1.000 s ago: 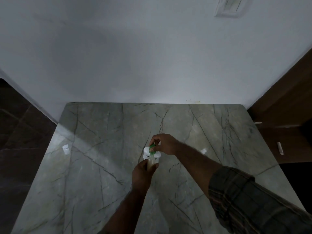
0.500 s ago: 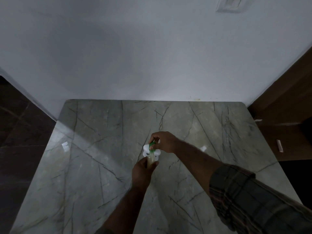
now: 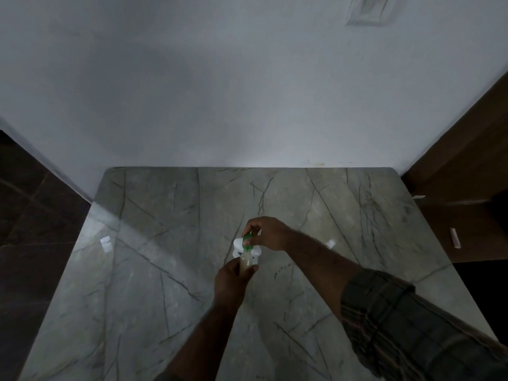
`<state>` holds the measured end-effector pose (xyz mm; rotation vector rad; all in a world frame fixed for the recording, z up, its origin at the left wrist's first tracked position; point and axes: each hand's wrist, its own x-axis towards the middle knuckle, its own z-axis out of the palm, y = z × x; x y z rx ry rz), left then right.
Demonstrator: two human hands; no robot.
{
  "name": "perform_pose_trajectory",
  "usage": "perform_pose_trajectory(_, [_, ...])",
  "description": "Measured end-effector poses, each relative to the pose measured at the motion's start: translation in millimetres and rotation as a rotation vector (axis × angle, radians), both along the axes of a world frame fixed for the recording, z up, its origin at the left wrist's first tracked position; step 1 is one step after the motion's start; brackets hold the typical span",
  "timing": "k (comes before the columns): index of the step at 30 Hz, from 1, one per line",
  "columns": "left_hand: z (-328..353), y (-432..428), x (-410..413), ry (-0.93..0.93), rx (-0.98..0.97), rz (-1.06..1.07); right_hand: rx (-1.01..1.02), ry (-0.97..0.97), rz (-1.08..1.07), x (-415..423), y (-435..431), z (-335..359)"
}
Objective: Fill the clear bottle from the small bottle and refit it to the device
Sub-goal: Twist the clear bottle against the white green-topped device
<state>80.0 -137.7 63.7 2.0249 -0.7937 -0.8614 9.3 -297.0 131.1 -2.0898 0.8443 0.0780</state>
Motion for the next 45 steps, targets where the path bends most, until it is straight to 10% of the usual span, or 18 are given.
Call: perform_pose_trajectory(45, [-14,-5,3,0.032,0.038,-0.023,-0.011,-0.073,-0.037,-6,-2,-25])
